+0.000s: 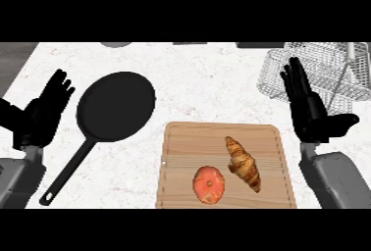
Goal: Pick the croissant from the cutting board and place it in the tiered basket
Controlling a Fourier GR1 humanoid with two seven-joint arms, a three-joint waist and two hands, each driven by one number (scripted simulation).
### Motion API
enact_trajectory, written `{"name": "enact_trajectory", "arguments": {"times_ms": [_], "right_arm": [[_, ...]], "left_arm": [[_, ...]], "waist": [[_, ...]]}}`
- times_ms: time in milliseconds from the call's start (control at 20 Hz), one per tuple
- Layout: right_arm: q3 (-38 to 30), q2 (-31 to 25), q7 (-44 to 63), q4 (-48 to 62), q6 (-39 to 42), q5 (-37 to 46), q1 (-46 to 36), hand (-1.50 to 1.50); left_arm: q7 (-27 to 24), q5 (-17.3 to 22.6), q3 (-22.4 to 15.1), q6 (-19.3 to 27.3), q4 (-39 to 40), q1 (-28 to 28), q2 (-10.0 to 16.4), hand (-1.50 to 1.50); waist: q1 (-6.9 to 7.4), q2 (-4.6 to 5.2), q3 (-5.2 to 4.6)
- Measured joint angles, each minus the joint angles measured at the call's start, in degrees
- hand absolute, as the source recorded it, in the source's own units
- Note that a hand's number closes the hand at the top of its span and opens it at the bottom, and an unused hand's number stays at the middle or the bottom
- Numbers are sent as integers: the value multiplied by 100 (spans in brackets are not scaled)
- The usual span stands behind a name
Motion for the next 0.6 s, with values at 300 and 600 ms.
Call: {"name": "enact_trajectory", "arguments": {"times_ms": [300,600], "right_arm": [[-285,55,-124,11,1881,-1463,-414,150],[-320,243,413,657,3353,-2774,-308,-150]], "left_arm": [[-314,-565,-375,405,-371,-81,-291,0],[-465,-960,-822,727,-538,-89,-690,0]], "waist": [[121,102,28],[189,197,55]]}}
